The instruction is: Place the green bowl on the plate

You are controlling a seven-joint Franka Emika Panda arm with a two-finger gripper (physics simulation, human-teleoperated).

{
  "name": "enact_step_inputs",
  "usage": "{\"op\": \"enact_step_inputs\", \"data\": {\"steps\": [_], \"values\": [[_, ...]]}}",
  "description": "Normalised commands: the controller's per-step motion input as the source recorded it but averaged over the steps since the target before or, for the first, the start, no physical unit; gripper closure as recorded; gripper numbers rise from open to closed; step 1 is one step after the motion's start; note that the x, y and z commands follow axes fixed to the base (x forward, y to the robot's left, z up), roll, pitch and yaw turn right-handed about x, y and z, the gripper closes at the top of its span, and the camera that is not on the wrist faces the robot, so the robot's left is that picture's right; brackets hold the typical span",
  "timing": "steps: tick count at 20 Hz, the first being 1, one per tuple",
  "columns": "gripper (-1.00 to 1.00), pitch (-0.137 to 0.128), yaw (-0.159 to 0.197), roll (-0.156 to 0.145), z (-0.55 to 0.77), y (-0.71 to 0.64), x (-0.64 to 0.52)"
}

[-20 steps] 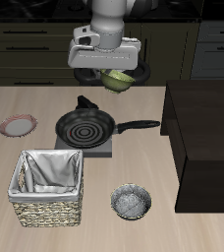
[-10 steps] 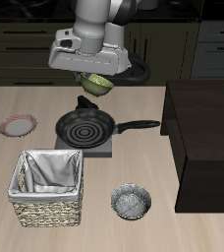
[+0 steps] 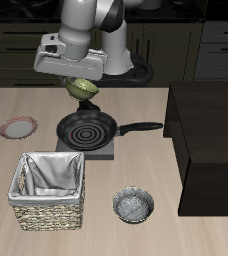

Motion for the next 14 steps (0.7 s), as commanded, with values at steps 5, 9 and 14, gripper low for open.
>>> {"op": "enact_step_inputs", "data": {"steps": [5, 9, 14], "values": [[1.00, -0.012, -0.023, 0.055, -0.06, -0.37, -0.15], [1.00, 0.004, -0.011, -0.082, -0.05, -0.61, -0.06], [1.00, -0.027, 0.018, -0.011, -0.02, -0.44, -0.21]]}}
